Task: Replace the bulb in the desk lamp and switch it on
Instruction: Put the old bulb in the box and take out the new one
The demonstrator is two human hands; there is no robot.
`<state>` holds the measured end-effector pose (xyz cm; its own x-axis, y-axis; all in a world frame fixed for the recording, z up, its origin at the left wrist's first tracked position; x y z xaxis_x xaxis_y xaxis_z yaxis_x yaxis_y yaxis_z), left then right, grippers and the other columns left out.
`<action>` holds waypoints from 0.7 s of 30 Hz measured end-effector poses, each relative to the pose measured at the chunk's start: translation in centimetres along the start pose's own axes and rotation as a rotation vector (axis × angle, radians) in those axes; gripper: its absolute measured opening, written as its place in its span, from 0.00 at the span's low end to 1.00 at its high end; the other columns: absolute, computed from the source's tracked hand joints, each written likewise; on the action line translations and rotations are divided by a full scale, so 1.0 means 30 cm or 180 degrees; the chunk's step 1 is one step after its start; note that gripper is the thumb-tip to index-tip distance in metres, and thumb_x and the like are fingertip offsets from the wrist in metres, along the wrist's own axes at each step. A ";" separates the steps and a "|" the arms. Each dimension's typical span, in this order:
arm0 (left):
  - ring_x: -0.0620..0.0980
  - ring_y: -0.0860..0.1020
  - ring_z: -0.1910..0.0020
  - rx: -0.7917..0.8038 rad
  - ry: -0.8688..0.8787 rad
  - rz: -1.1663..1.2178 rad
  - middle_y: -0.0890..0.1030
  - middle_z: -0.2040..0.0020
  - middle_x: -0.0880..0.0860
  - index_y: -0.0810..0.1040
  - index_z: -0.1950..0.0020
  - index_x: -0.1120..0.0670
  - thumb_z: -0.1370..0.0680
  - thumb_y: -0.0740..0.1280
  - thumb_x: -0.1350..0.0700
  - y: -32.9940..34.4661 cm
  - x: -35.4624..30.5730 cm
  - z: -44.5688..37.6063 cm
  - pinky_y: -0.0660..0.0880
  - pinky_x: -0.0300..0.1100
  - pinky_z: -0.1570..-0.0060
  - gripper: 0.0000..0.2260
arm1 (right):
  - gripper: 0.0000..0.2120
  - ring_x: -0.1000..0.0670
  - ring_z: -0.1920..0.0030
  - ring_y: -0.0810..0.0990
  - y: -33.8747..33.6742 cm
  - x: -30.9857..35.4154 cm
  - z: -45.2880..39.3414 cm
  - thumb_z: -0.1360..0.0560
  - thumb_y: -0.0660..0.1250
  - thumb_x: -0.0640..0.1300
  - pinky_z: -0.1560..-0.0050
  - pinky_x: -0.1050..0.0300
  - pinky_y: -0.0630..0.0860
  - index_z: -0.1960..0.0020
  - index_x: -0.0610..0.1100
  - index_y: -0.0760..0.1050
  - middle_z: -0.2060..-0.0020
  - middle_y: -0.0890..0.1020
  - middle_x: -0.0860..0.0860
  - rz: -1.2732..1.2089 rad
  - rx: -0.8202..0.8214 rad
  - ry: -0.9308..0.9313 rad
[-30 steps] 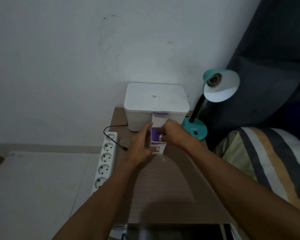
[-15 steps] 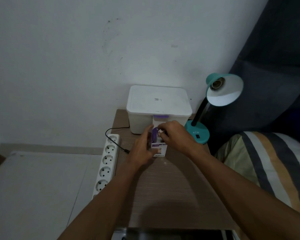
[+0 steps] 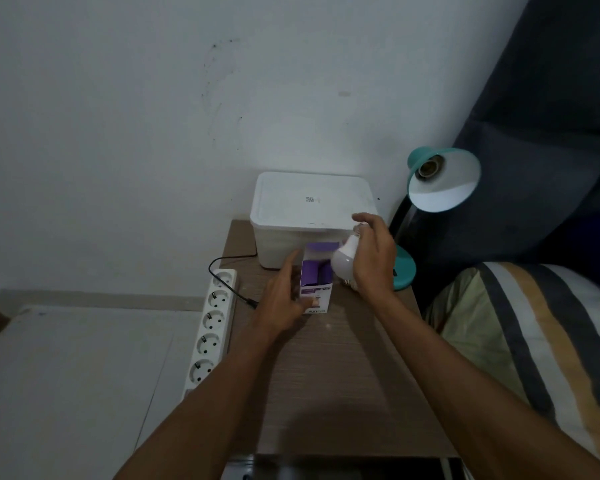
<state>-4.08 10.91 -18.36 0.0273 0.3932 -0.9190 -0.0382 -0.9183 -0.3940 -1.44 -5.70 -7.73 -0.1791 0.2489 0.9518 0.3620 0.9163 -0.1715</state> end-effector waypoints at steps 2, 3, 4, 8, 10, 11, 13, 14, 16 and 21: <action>0.47 0.79 0.36 0.0012 0.0016 0.0016 0.77 0.31 0.51 0.55 0.18 0.43 0.29 0.80 0.61 -0.002 0.001 0.000 0.81 0.52 0.40 0.48 | 0.11 0.51 0.57 0.79 -0.008 -0.061 -0.010 0.19 0.58 0.39 0.60 0.63 0.74 0.49 0.45 0.79 0.51 0.81 0.47 -0.0204 0.0088 0.0631; 0.47 0.79 0.36 0.0008 0.0016 0.0018 0.78 0.31 0.51 0.55 0.18 0.44 0.29 0.80 0.61 -0.003 0.000 0.000 0.81 0.53 0.39 0.48 | 0.10 0.48 0.57 0.80 -0.006 -0.086 -0.011 0.19 0.58 0.41 0.61 0.59 0.75 0.49 0.44 0.79 0.52 0.82 0.45 -0.0118 0.0270 0.0823; 0.46 0.79 0.36 -0.0001 0.0010 0.0011 0.78 0.31 0.51 0.56 0.18 0.44 0.29 0.80 0.61 -0.004 0.001 0.000 0.81 0.53 0.39 0.48 | 0.10 0.47 0.56 0.81 -0.002 -0.106 -0.009 0.18 0.60 0.44 0.60 0.57 0.75 0.48 0.44 0.80 0.53 0.82 0.44 0.0126 0.0489 0.0850; 0.44 0.78 0.37 -0.0027 0.0030 0.0032 0.77 0.30 0.51 0.57 0.19 0.43 0.29 0.80 0.60 0.001 0.010 0.000 0.81 0.54 0.39 0.46 | 0.12 0.56 0.55 0.81 0.012 -0.131 0.022 0.18 0.62 0.53 0.58 0.63 0.74 0.46 0.49 0.82 0.57 0.83 0.54 0.0634 0.1070 0.0458; 0.45 0.78 0.35 -0.0029 0.0037 0.0016 0.76 0.29 0.52 0.57 0.20 0.41 0.29 0.80 0.59 0.001 0.013 0.000 0.80 0.54 0.38 0.46 | 0.12 0.59 0.55 0.81 0.017 -0.136 0.037 0.18 0.63 0.52 0.59 0.69 0.73 0.48 0.48 0.83 0.57 0.84 0.56 0.0662 0.1196 0.0333; 0.46 0.77 0.35 -0.0021 0.0046 0.0009 0.76 0.28 0.52 0.57 0.20 0.41 0.29 0.80 0.59 0.002 0.016 -0.002 0.80 0.54 0.37 0.46 | 0.10 0.60 0.56 0.81 0.018 -0.143 0.042 0.19 0.65 0.50 0.60 0.71 0.73 0.49 0.47 0.83 0.58 0.83 0.56 0.0698 0.1242 0.0278; 0.47 0.77 0.34 -0.0004 0.0059 -0.0016 0.75 0.28 0.52 0.58 0.19 0.43 0.29 0.80 0.59 0.004 0.019 -0.004 0.80 0.54 0.38 0.45 | 0.04 0.60 0.56 0.81 0.019 -0.165 0.055 0.21 0.69 0.45 0.60 0.72 0.75 0.50 0.46 0.82 0.58 0.82 0.57 0.0670 0.1281 0.0275; 0.47 0.77 0.33 0.0002 0.0080 -0.0020 0.75 0.28 0.53 0.59 0.19 0.44 0.28 0.80 0.60 0.005 0.021 -0.004 0.81 0.54 0.38 0.45 | 0.02 0.60 0.56 0.81 0.018 -0.174 0.065 0.23 0.71 0.42 0.60 0.72 0.76 0.51 0.46 0.82 0.59 0.82 0.57 0.0621 0.1287 0.0305; 0.49 0.76 0.32 -0.0020 0.0164 -0.0073 0.73 0.27 0.53 0.60 0.19 0.46 0.28 0.79 0.60 0.008 0.022 -0.002 0.81 0.54 0.38 0.43 | 0.03 0.59 0.56 0.81 0.019 -0.187 0.080 0.24 0.73 0.39 0.59 0.71 0.77 0.52 0.45 0.82 0.58 0.82 0.57 0.0481 0.1277 0.0342; 0.52 0.75 0.31 -0.0069 0.0369 -0.0275 0.73 0.29 0.52 0.63 0.21 0.40 0.27 0.79 0.60 0.016 0.035 -0.008 0.79 0.55 0.36 0.40 | 0.07 0.60 0.59 0.81 0.035 -0.199 0.089 0.27 0.75 0.39 0.63 0.71 0.76 0.49 0.43 0.82 0.57 0.84 0.51 0.0479 0.1200 0.0387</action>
<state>-3.82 10.87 -19.51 0.1448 0.4640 -0.8739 -0.0091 -0.8825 -0.4701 -2.44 -5.40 -14.28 -0.0323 0.3705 0.9283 0.0117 0.9288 -0.3703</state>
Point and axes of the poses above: each hand's wrist, its own z-axis away from the middle knuckle, its own y-axis out of the palm, x = y × z, the point moved 4 cm from there along -z, towards the middle knuckle
